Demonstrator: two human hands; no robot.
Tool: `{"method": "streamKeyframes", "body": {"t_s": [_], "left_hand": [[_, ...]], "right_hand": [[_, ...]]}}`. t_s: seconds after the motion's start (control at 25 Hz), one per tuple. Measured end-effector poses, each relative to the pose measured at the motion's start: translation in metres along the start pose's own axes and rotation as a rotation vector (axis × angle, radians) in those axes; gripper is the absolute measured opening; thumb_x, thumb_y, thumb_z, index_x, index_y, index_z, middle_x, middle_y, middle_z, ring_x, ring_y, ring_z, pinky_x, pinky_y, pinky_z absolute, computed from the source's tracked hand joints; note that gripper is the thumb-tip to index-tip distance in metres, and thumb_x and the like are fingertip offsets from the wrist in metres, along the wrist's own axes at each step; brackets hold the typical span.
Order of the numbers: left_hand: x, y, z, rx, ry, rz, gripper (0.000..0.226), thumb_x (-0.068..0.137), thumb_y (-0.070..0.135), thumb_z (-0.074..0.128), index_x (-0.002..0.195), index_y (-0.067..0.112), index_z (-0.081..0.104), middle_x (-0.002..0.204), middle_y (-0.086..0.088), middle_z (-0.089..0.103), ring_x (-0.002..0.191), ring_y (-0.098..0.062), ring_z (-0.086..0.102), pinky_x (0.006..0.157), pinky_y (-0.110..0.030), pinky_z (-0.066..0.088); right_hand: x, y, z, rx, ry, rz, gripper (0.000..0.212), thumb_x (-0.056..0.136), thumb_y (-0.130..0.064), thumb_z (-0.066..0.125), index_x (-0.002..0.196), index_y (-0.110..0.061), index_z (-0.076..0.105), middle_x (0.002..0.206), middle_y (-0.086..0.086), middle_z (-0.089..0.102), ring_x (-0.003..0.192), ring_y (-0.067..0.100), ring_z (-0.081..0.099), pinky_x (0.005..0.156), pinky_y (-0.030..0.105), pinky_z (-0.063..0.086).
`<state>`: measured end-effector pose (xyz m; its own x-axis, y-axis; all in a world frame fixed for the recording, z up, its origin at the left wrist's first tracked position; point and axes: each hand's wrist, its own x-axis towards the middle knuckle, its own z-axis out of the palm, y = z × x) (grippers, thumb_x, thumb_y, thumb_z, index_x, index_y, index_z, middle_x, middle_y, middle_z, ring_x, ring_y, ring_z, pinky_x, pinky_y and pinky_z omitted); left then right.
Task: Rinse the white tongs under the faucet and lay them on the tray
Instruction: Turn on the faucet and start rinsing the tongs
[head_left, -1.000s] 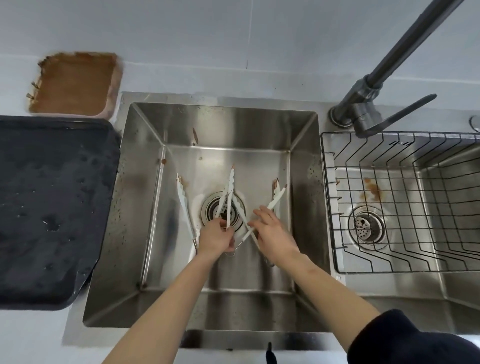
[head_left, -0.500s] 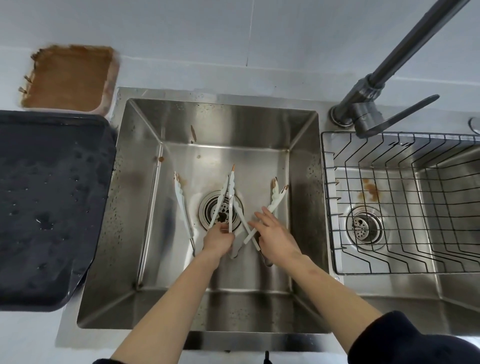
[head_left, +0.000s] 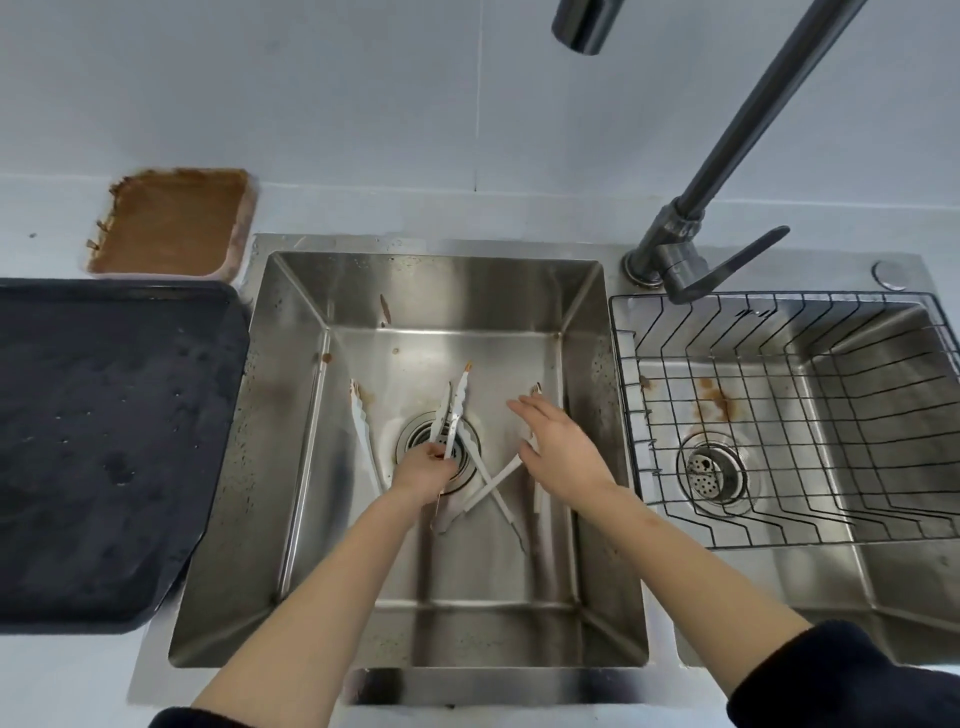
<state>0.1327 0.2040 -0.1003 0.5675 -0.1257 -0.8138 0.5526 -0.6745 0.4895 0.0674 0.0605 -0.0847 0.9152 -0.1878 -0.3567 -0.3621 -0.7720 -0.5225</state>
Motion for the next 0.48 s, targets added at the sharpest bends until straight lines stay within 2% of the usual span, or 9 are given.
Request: {"method": "streamKeyframes", "body": {"t_s": [0.08,0.16,0.28,0.48], "left_hand": [[-0.011,0.014,-0.004,0.051,0.003,0.051,0.04,0.088,0.008,0.044,0.127,0.006,0.05,0.106,-0.012,0.062,0.106,-0.031,0.055,0.095,-0.031,0.045],[-0.024,0.034,-0.006,0.089,0.015,0.125,0.04,0.086,0.01,0.046,0.126,0.008,0.052,0.123,-0.015,0.059,0.117,-0.033,0.054,0.099,-0.035,0.044],[-0.04,0.069,-0.005,0.097,0.035,0.279,0.04,0.079,0.017,0.052,0.118,0.011,0.059,0.125,-0.016,0.061,0.119,-0.033,0.054,0.103,-0.04,0.044],[-0.075,0.131,0.011,0.177,0.054,0.605,0.03,0.089,0.015,0.05,0.118,0.012,0.06,0.12,-0.008,0.064,0.113,-0.023,0.059,0.101,-0.035,0.045]], "right_hand": [[-0.002,-0.006,-0.015,0.031,0.06,-0.009,0.049,0.094,-0.011,0.043,0.142,-0.015,0.035,0.15,0.004,0.035,0.14,0.019,0.031,0.113,0.027,0.025],[-0.005,-0.01,-0.033,0.061,0.135,-0.026,0.045,0.094,-0.013,0.043,0.139,-0.014,0.039,0.146,0.003,0.041,0.132,0.02,0.041,0.107,0.028,0.033],[-0.011,-0.011,-0.064,0.136,0.27,-0.024,0.041,0.094,-0.014,0.046,0.134,-0.013,0.046,0.136,0.005,0.05,0.122,0.019,0.05,0.1,0.025,0.038],[-0.02,-0.003,-0.114,0.279,0.547,0.014,0.029,0.093,-0.015,0.049,0.12,-0.01,0.058,0.117,0.007,0.061,0.095,0.007,0.053,0.082,0.015,0.042]]}}
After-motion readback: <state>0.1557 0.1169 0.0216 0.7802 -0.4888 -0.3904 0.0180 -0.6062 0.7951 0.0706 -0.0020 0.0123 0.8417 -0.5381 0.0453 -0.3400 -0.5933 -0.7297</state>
